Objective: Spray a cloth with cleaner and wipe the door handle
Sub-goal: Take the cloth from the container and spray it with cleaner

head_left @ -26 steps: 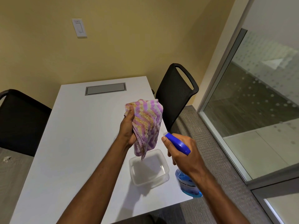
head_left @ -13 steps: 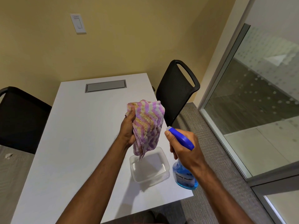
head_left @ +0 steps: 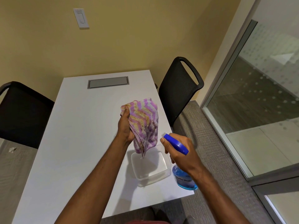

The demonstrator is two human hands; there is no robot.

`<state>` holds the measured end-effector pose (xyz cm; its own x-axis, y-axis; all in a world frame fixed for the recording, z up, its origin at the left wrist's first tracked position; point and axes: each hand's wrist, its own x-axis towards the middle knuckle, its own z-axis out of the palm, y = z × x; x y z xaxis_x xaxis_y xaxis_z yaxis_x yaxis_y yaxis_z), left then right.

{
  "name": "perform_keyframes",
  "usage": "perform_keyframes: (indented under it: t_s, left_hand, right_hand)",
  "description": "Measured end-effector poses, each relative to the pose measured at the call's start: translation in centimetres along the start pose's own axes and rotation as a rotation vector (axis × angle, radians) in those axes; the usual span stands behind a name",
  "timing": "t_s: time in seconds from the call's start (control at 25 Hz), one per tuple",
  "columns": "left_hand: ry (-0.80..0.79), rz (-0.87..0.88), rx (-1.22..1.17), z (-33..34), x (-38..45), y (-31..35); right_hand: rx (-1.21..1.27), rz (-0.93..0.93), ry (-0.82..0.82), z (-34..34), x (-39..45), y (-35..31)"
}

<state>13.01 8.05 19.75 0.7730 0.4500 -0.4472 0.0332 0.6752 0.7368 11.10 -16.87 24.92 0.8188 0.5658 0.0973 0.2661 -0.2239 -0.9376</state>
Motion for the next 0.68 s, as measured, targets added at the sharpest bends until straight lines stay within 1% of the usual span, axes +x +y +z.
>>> perform_keyframes:
  t_s: [0.12, 0.24, 0.32, 0.44, 0.56, 0.68]
  left_hand:
    - [0.073, 0.017, -0.016, -1.0, 0.0, 0.2]
    - [0.256, 0.123, 0.076, -2.4, 0.1, 0.3]
    - [0.332, 0.168, 0.138, -3.4, -0.1, 0.1]
    - [0.342, 0.166, 0.165, -4.6, -0.4, -0.4]
    - [0.333, 0.146, 0.13, -5.4, -0.9, -1.1]
    - [0.343, 0.12, 0.133, -6.2, -1.1, -1.9]
  right_hand:
    - [0.048, -0.052, 0.108, -0.4, 1.2, 0.3]
    - [0.083, -0.059, 0.25, -0.2, 3.0, 1.4]
    - [0.106, -0.049, 0.295, 0.5, 4.3, 2.4]
    - [0.131, -0.003, 0.323, 2.4, 6.1, 5.1]
    - [0.2, 0.104, 0.345, 4.7, 7.0, 8.3]
    - [0.19, 0.138, 0.298, 6.6, 7.4, 10.9]
